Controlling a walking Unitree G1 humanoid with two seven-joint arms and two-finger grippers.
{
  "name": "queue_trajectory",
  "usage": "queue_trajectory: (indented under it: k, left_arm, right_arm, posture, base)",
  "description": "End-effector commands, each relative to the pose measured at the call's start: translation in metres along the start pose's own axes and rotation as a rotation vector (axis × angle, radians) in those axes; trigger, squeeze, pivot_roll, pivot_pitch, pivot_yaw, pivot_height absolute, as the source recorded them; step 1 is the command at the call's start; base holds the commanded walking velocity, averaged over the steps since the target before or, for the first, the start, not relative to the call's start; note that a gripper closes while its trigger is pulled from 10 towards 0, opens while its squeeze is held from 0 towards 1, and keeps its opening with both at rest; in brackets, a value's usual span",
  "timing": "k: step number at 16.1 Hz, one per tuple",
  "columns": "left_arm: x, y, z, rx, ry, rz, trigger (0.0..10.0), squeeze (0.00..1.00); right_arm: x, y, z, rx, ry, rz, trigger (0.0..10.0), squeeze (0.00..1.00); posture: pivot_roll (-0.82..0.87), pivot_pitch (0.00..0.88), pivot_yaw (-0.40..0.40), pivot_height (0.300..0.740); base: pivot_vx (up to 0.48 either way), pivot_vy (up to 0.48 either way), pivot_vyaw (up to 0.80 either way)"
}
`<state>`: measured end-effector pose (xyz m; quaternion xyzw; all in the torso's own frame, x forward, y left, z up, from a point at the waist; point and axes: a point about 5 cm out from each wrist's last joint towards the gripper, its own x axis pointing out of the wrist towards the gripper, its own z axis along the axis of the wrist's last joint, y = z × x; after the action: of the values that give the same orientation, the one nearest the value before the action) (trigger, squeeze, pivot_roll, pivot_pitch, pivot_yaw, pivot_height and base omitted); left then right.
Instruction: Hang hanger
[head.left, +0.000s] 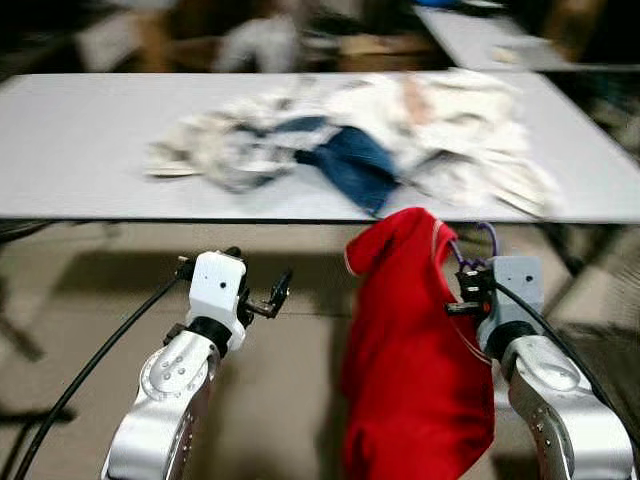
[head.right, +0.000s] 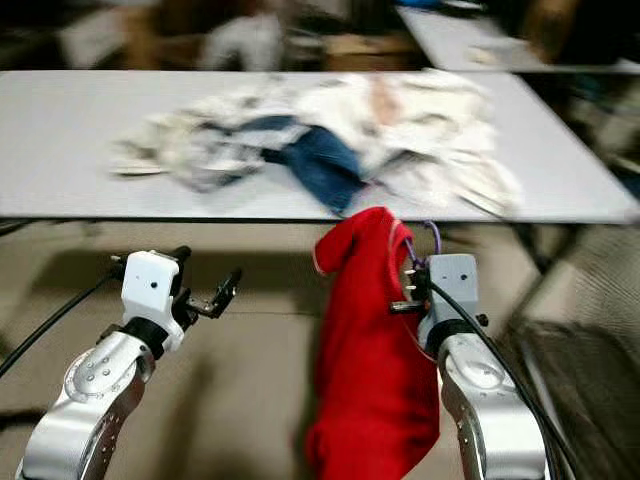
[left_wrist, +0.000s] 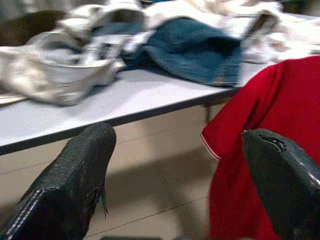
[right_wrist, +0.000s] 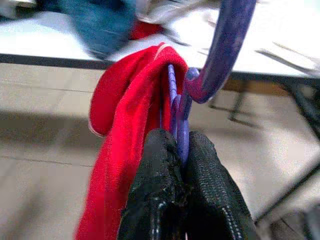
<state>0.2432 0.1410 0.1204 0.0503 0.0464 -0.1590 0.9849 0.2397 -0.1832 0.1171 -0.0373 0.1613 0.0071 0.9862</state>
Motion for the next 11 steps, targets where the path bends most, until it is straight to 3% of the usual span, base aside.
queue_trajectory:
  k: [1,4,8,11]
  left_arm:
    - [0.001,0.001,0.001,0.014,-0.002,0.001,10.0,0.0]
    - [0.003,0.008,0.0,0.017,0.009,0.025,10.0,0.0]
    - [0.004,0.01,0.001,0.013,0.004,0.033,10.0,0.0]
    - [0.004,0.01,0.001,0.018,0.006,0.025,10.0,0.0]
  right_arm:
    - [0.0,-0.005,0.006,0.005,-0.022,-0.032,10.0,0.0]
    - [0.002,-0.003,0.006,0.003,-0.025,-0.025,10.0,0.0]
    - [0.004,0.005,0.004,-0.06,-0.008,0.032,10.0,0.0]
    - [0.003,0.006,0.001,-0.057,-0.001,0.034,10.0,0.0]
  posture:
    - [-0.11,0.0,0.027,0.74]
    - [-0.1,0.0,0.032,0.74]
    - [-0.1,0.0,0.031,0.74]
    - [-0.1,0.0,0.034,0.74]
  base:
    - [0.0,0.0,-0.78]
    - [0.087,0.0,-0.78]
    - [0.353,0.0,0.0]
    - [0.346,0.0,0.0]
